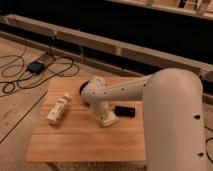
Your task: Wipe the white sponge on the table
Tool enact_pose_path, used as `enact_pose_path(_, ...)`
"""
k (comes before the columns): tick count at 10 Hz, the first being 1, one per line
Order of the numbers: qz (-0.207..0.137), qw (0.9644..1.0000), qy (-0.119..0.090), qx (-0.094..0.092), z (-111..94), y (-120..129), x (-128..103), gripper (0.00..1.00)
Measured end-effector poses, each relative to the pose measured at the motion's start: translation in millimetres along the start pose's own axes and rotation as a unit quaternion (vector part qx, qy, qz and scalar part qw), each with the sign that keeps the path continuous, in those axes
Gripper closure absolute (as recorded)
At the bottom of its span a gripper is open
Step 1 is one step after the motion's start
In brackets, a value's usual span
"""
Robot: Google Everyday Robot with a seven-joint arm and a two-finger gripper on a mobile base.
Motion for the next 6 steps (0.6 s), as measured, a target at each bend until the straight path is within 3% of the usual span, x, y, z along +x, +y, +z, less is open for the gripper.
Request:
enact_pose_path(3,-0.028,0.9982,-0.014,0.051,-4.7,-36.2,7.3,1.00)
enact_pose_path(5,-0.042,0.9943,-0.041,0.089,-11.9,-60.3,-8.6,1.00)
enact_pose_path(6,-0.044,0.9926,-0.054,0.099,-15.1,-64.6,-17.0,1.00)
